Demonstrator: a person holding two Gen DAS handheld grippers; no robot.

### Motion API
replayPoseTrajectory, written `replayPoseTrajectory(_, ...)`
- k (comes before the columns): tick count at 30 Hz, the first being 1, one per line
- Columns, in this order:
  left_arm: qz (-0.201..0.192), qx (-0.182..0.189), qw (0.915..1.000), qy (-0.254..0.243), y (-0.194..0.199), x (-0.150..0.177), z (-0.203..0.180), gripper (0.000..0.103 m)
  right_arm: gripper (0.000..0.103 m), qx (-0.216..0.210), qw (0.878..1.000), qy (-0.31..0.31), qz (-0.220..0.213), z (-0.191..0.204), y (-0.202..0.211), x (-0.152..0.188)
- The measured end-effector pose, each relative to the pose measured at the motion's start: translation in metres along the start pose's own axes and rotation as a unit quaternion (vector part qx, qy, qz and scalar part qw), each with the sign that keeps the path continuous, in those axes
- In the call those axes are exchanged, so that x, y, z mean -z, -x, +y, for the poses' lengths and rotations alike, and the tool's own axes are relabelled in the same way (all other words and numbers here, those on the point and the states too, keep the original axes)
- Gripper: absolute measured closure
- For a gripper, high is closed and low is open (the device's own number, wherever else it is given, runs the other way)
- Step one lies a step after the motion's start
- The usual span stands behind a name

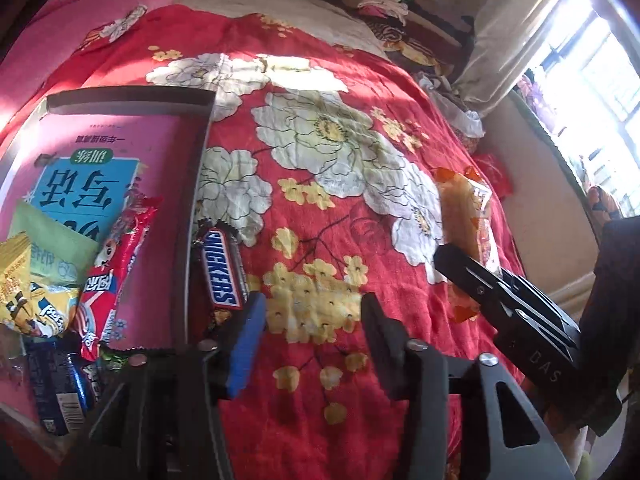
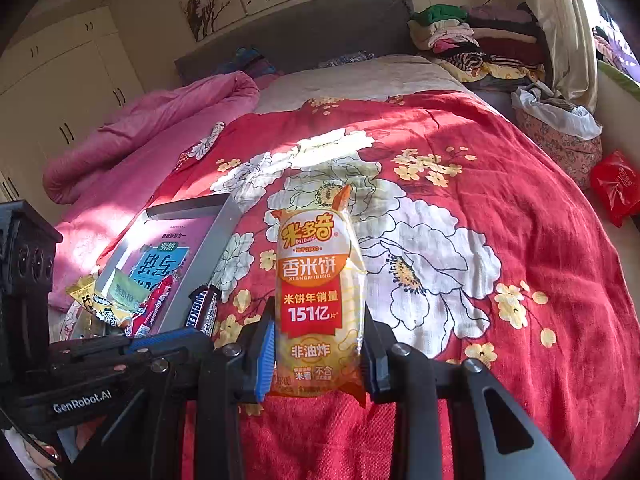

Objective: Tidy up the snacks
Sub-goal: 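Grasp the Snickers bar with the left tool while the right grasps the yellow rice-cracker bag, then carry the Snickers bar with the left tool while the right carries the rice-cracker bag to the tray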

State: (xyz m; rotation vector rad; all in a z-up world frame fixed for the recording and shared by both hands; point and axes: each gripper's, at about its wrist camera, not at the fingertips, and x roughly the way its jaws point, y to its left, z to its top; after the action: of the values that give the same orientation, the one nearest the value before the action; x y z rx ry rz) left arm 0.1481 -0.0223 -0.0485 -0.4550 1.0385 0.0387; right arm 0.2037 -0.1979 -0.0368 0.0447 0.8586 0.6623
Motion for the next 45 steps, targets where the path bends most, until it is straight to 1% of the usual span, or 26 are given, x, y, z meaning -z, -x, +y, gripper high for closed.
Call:
replayPoseTrajectory(1,0.01,-0.021,0.9996,0.014,-0.003,-0.003,0.003,0.042,0.068,-0.002,1.0,-0.001,-0.001,0.0,0.0,0.0)
replayPoseTrajectory(4,0.042,-0.065,0.9956,0.053,-0.016,-0.007,0.01,0.042,0.068,-0.014,1.0,-0.008,-0.005,-0.001,0.003,-0.002)
replayPoseTrajectory(5,0.049,-0.067,0.9952,0.053,-0.021,-0.009,0.008,0.042,0.068,-0.02,1.0,-0.012,-0.006,-0.002,0.004,-0.002)
replayPoseTrajectory(7,0.055,-0.093,0.9932,0.043,-0.028,-0.01,0.003,0.042,0.068,-0.032,0.999,-0.023,-0.012,-0.005,0.007,-0.004)
replayPoseTrajectory(8,0.057,-0.106,0.9917,0.046,-0.031,-0.01,0.001,0.042,0.068,-0.04,0.999,-0.029,-0.015,-0.007,0.009,-0.005)
replayPoseTrajectory(10,0.058,-0.139,0.9873,0.051,-0.034,-0.01,-0.003,0.044,0.068,-0.052,0.998,-0.039,-0.023,-0.01,0.015,-0.007)
replayPoseTrajectory(12,0.065,-0.172,0.9819,0.045,-0.041,-0.011,-0.008,0.044,0.068,-0.058,0.997,-0.046,-0.029,-0.012,0.02,-0.008)
replayPoseTrajectory(14,0.075,-0.196,0.9766,0.046,-0.053,-0.012,-0.009,0.044,0.068,-0.067,0.996,-0.054,-0.031,-0.015,0.022,-0.008)
replayPoseTrajectory(15,0.075,-0.203,0.975,0.05,-0.057,-0.013,-0.008,0.044,0.068,-0.071,0.995,-0.058,-0.031,-0.016,0.023,-0.009)
replayPoseTrajectory(17,0.062,-0.208,0.9748,0.052,-0.061,-0.015,-0.007,0.044,0.068,-0.076,0.995,-0.06,-0.034,-0.017,0.026,-0.009)
replayPoseTrajectory(19,0.045,-0.204,0.9771,0.043,-0.063,-0.018,-0.007,0.045,0.068,-0.08,0.994,-0.06,-0.038,-0.018,0.029,-0.01)
replayPoseTrajectory(20,0.037,-0.199,0.9786,0.037,-0.063,-0.019,-0.006,0.048,0.068,-0.081,0.994,-0.061,-0.039,-0.019,0.03,-0.01)
replayPoseTrajectory(21,0.031,-0.197,0.9795,0.03,-0.065,-0.02,-0.006,0.058,0.068,-0.082,0.994,-0.062,-0.04,-0.019,0.03,-0.01)
replayPoseTrajectory(22,0.029,-0.194,0.9802,0.025,-0.065,-0.022,-0.006,0.071,0.068,-0.082,0.994,-0.062,-0.039,-0.02,0.03,-0.01)
replayPoseTrajectory(23,0.027,-0.184,0.9823,0.026,-0.064,-0.022,-0.004,0.073,0.068,-0.083,0.994,-0.062,-0.038,-0.02,0.029,-0.01)
replayPoseTrajectory(25,0.021,-0.155,0.9874,0.025,-0.06,-0.025,-0.001,0.073,0.068,-0.081,0.994,-0.058,-0.038,-0.018,0.029,-0.011)
replayPoseTrajectory(27,0.014,-0.114,0.9931,0.023,-0.052,-0.024,0.003,0.073,0.068,-0.08,0.994,-0.055,-0.041,-0.016,0.03,-0.011)
replayPoseTrajectory(30,-0.001,-0.074,0.9971,0.019,-0.036,-0.02,0.007,0.073,0.068,-0.077,0.995,-0.047,-0.047,-0.012,0.032,-0.012)
replayPoseTrajectory(34,-0.013,-0.032,0.9992,0.018,-0.013,-0.017,0.004,0.073,0.068,-0.074,0.995,-0.032,-0.049,-0.004,0.032,-0.012)
replayPoseTrajectory(37,-0.035,-0.01,0.9993,0.007,0.012,-0.019,-0.001,0.073,0.068,-0.076,0.995,-0.018,-0.054,0.006,0.035,-0.012)
replayPoseTrajectory(40,-0.06,0.004,0.9981,-0.014,0.037,-0.022,-0.004,0.073,0.068,-0.074,0.995,-0.001,-0.067,0.018,0.041,-0.013)
replayPoseTrajectory(43,-0.08,0.008,0.9965,-0.024,0.059,-0.02,0.0,0.073,0.068,-0.077,0.994,0.011,-0.077,0.031,0.047,-0.014)
replayPoseTrajectory(45,-0.093,0.002,0.9953,-0.029,0.072,-0.019,0.006,0.072,0.068,-0.08,0.993,0.022,-0.082,0.041,0.049,-0.015)
